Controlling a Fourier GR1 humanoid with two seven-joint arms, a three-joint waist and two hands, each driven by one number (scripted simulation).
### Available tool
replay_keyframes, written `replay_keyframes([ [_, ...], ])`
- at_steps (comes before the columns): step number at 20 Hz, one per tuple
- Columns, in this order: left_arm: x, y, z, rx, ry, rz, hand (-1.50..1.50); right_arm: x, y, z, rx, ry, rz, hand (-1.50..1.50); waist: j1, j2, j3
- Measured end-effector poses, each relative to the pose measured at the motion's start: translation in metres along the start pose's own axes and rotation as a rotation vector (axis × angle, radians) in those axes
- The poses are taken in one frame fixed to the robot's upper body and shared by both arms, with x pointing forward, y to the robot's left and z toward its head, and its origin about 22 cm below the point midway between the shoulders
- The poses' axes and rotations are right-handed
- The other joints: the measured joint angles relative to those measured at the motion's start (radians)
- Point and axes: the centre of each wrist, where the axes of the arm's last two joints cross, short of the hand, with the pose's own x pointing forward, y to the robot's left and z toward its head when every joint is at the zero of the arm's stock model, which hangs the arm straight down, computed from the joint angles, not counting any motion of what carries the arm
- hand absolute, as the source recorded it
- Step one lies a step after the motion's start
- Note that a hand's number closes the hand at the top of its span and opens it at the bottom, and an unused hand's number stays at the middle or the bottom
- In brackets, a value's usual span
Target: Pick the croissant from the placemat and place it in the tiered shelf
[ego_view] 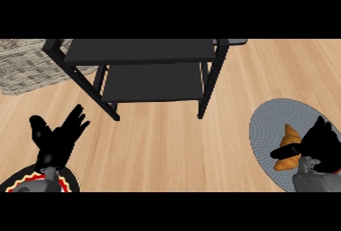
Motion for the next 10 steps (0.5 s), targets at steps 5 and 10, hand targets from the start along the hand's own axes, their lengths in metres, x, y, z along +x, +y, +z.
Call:
replay_keyframes([
  [5,0.001,0.0,0.005,-0.004,0.003,0.0,0.0,0.001,0.008,-0.012,-0.005,0.014,-0.008,-1.5,0.001,0.001,-0.001],
  [10,0.003,0.003,0.004,-0.004,0.016,0.003,0.0,-0.006,0.013,-0.02,0.054,0.008,-0.001,1.5,0.002,-0.005,-0.01],
])
